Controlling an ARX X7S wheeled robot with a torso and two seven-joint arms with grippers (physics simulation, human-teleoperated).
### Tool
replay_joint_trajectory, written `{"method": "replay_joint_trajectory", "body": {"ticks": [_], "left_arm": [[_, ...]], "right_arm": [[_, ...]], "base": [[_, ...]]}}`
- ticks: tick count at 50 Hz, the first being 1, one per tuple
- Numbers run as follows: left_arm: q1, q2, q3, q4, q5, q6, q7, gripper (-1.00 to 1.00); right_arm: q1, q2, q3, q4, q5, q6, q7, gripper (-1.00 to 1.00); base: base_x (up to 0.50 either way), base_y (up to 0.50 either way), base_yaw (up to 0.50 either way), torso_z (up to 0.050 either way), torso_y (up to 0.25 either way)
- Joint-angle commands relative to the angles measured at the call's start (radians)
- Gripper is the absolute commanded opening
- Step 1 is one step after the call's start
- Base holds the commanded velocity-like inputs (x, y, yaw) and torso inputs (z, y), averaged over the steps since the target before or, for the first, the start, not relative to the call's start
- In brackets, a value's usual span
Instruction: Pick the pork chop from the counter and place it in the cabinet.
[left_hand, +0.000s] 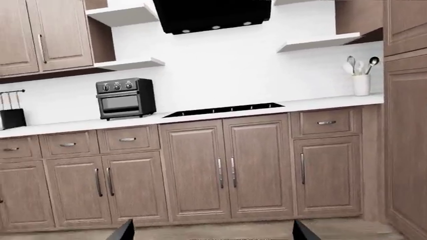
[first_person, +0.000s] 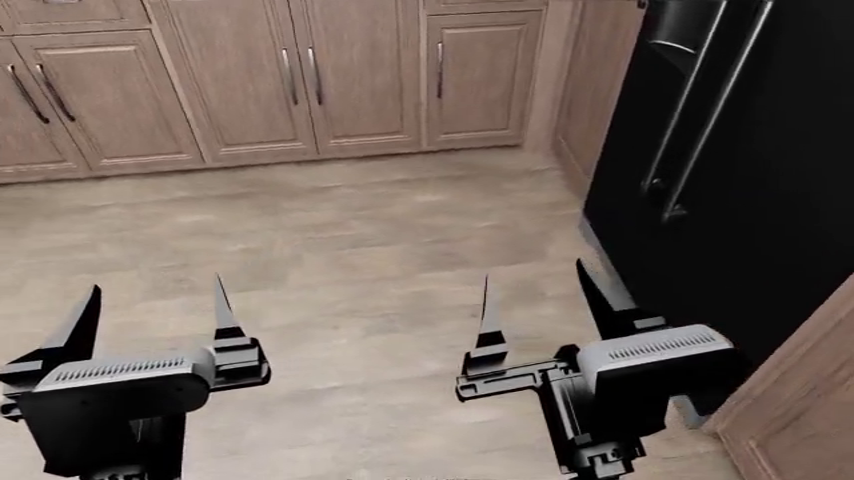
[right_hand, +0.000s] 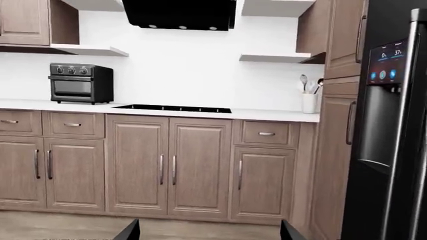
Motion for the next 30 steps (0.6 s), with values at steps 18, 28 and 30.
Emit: {"method": "replay_joint_trajectory", "body": {"ticks": [18,28,30], "left_arm": [[0.017,-0.01,-0.022,0.002,-0.012,0.028,-0.013,1.0],[0.017,-0.015,-0.025,-0.022,-0.012,0.03,-0.015,1.0],[0.016,-0.016,-0.023,-0.025,-0.013,0.032,-0.014,1.0]], "right_arm": [[0.021,0.013,-0.021,-0.038,-0.008,0.012,0.019,1.0],[0.021,0.012,-0.032,-0.019,-0.009,0.0,0.022,1.0],[0.02,0.012,-0.034,-0.016,-0.009,-0.002,0.022,1.0]], "base": [[0.0,0.0,0.5,0.044,-0.029],[0.0,0.0,0.5,0.0,0.0],[0.0,0.0,0.5,0.0,0.0]]}}
